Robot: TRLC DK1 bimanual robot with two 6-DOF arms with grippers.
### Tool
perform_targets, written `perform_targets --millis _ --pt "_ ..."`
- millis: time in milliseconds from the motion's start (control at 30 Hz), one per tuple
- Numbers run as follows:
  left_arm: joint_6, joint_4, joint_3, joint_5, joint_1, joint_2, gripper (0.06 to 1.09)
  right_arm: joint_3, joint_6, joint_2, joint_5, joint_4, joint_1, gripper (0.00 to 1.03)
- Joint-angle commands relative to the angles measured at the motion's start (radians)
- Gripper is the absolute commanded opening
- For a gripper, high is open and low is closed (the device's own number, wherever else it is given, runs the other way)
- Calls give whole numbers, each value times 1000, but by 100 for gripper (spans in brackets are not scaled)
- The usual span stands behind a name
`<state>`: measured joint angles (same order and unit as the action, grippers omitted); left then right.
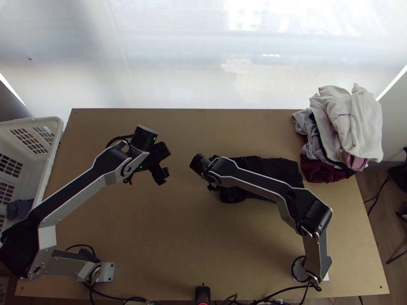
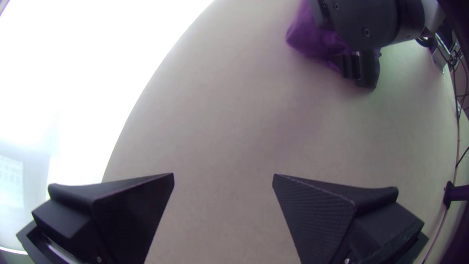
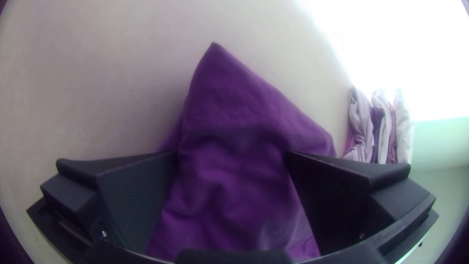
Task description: Fold the t-shirt
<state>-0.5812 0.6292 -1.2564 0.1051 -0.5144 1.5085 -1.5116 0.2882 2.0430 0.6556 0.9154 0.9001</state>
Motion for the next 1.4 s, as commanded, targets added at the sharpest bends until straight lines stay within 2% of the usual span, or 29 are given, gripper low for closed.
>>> perform_targets --millis 0,33,100,167,300,333,567,633,967,1167,1367 --pt "-31 -2 14 -4 17 -18 104 -15 19 16 -44 -9 33 98" --pt "-32 -3 17 -4 19 -21 104 -18 19 20 -44 -9 40 98" --pt "-37 -5 26 -4 19 -28 104 -15 17 39 -54 -9 53 88" --pt "-40 -5 35 -4 20 -33 104 -9 17 65 -70 -9 53 69" --pt "-62 -10 58 -5 36 -45 104 -9 2 100 -70 -10 48 43" --pt "-66 -11 63 -8 40 -48 104 -6 -4 102 -73 -9 45 33" --pt "-86 -16 66 -19 59 -50 104 57 -80 106 -195 -46 -4 7" --pt "-86 -17 66 -21 59 -50 104 68 -107 95 -240 -44 -20 3" --pt "-97 -28 74 -25 37 -41 104 218 -238 -96 -453 4 -21 3" --pt "-101 -45 86 -25 -1 -11 104 349 -296 -221 -539 8 83 3" --pt "-103 -52 87 -25 -27 5 104 384 -333 -330 -606 16 212 3"
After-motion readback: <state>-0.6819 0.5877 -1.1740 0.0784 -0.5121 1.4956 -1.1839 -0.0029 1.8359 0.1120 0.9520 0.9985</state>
